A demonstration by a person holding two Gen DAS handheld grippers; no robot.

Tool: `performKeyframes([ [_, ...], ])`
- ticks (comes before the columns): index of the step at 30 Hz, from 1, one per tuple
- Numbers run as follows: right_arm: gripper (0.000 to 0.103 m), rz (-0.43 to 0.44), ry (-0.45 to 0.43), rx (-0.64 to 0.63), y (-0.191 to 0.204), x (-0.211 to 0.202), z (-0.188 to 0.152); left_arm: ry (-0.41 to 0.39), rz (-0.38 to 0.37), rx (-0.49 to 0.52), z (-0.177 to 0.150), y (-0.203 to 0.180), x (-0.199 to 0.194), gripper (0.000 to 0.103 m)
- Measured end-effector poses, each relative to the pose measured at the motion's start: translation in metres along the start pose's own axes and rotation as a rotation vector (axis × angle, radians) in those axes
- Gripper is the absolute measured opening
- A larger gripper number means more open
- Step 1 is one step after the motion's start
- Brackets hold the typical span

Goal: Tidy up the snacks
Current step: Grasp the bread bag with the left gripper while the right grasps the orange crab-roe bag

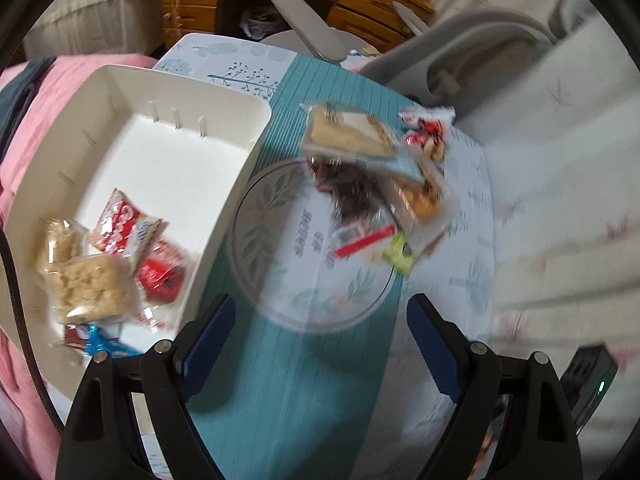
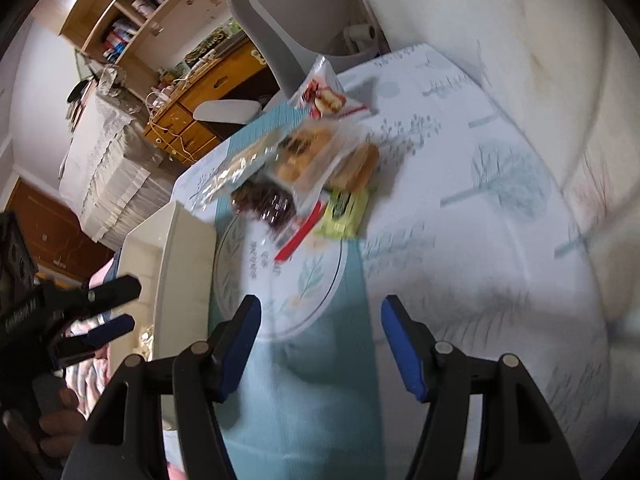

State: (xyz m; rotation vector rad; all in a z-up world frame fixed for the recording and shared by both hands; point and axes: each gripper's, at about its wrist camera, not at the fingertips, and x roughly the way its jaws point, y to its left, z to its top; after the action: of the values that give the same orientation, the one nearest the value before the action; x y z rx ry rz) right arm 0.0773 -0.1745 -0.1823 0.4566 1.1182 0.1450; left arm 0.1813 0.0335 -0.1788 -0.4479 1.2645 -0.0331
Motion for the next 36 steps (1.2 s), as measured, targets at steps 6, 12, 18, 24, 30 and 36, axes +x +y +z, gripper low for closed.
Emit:
performKeyframes([
  [6,0.077,0.001,-0.029,-0.131,-0.007,0.007,0.033,-0.012,0.000,-0.145,0.030,-0.006,0.020,0.087],
  [12,0.077,-0.018,-0.062,-0.264,-0.007,0.020,0.057,-0.008,-0.004,-0.272,0.057,-0.007,0.042,0.090],
  [18,0.085,-0.056,-0.116,-0.417,0.004,0.032,0.076,0.038,-0.036,-0.411,0.080,-0.004,0.075,0.090],
  [24,0.095,-0.055,-0.139,-0.525,0.014,0.051,0.095,0.072,-0.028,-0.495,0.099,-0.004,0.107,0.091],
  [30,0.098,-0.062,-0.119,-0.660,0.024,0.074,0.099,0.101,0.002,-0.558,0.113,-0.003,0.131,0.091],
  [36,0.099,-0.039,-0.070,-0.736,0.031,0.093,0.098,0.137,0.005,-0.635,0.123,0.002,0.150,0.091],
])
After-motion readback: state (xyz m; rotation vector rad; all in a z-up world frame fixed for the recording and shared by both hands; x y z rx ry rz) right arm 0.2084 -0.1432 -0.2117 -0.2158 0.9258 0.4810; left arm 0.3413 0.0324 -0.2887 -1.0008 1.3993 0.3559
